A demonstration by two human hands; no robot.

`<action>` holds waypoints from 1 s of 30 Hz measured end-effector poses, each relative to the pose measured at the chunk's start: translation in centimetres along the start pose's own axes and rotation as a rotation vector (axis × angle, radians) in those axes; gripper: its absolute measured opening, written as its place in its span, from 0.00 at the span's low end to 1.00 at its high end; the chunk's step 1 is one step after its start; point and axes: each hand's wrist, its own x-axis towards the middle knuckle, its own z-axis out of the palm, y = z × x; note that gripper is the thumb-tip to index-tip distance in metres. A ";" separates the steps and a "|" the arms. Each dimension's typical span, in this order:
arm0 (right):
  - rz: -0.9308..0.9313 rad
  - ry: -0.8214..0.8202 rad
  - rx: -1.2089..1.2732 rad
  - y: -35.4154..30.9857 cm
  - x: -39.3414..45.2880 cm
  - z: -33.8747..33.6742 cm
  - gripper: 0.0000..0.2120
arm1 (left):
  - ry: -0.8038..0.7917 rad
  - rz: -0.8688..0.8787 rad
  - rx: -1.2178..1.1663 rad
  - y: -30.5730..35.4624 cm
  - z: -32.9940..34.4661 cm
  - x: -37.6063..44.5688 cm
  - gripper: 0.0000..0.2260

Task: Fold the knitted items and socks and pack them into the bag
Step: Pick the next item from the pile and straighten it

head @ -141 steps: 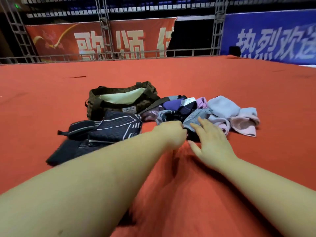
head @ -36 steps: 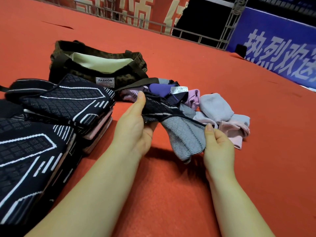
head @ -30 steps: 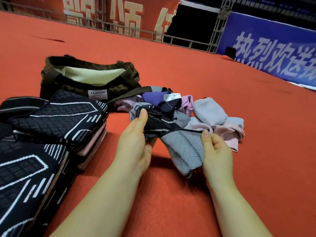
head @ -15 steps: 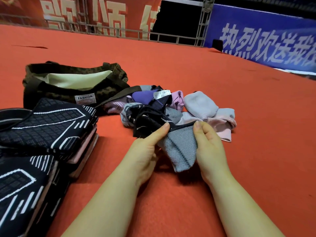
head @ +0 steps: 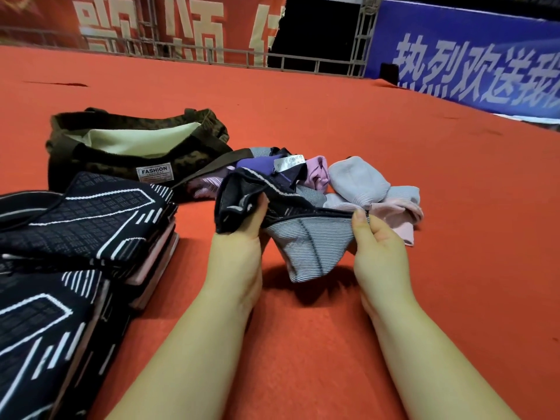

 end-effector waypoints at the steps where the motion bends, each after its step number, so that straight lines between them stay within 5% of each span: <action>1: 0.004 0.010 0.017 -0.1 0.0 0.0 0.15 | 0.041 0.002 -0.023 0.4 -0.1 0.2 0.25; 7: 0.027 0.193 0.059 -0.3 1.2 -1.4 0.14 | 0.142 -0.050 -0.160 1.6 -0.4 0.6 0.31; 15: 0.039 0.339 0.024 0.3 1.9 -2.1 0.19 | 0.176 -0.018 -0.165 2.2 -1.3 1.4 0.23; 20: 0.101 0.140 0.120 -0.8 0.9 -1.0 0.16 | 0.029 -0.012 0.034 1.2 -1.3 1.0 0.25; 26: 0.150 -0.024 0.314 -2.9 -0.4 -0.3 0.13 | -0.395 -0.362 0.156 -1.4 -1.0 -0.9 0.23; 30: 0.152 -0.155 0.242 -2.7 -0.7 -0.3 0.12 | -0.268 -0.393 0.017 -2.2 -0.3 -1.1 0.29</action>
